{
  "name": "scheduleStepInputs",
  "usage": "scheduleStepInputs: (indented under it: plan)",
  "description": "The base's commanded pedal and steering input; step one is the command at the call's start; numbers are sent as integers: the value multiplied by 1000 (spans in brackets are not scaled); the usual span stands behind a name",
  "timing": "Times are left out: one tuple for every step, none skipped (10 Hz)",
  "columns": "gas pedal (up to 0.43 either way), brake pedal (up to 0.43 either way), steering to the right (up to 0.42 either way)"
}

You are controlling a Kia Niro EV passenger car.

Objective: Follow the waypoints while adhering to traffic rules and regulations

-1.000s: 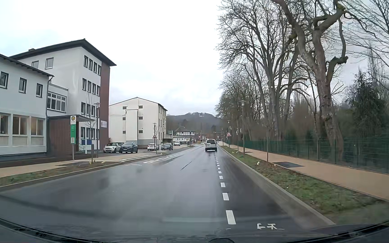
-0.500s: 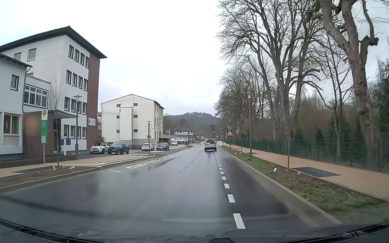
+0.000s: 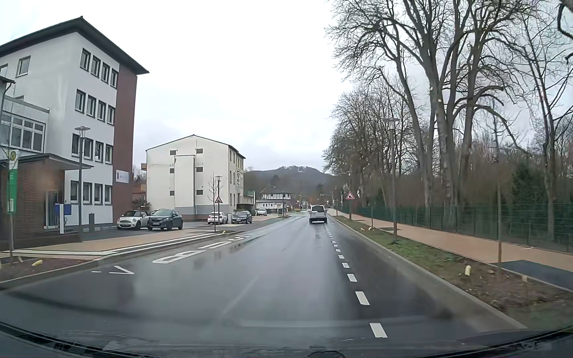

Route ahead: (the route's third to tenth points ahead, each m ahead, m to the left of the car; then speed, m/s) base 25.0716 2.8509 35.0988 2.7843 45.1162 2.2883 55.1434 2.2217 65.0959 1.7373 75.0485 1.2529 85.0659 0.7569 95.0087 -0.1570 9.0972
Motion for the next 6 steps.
scheduleStepInputs:
  plan:
    - [209,0,-2]
    - [209,0,7]
    - [197,0,13]
    - [197,0,15]
    - [197,0,16]
    - [189,0,16]
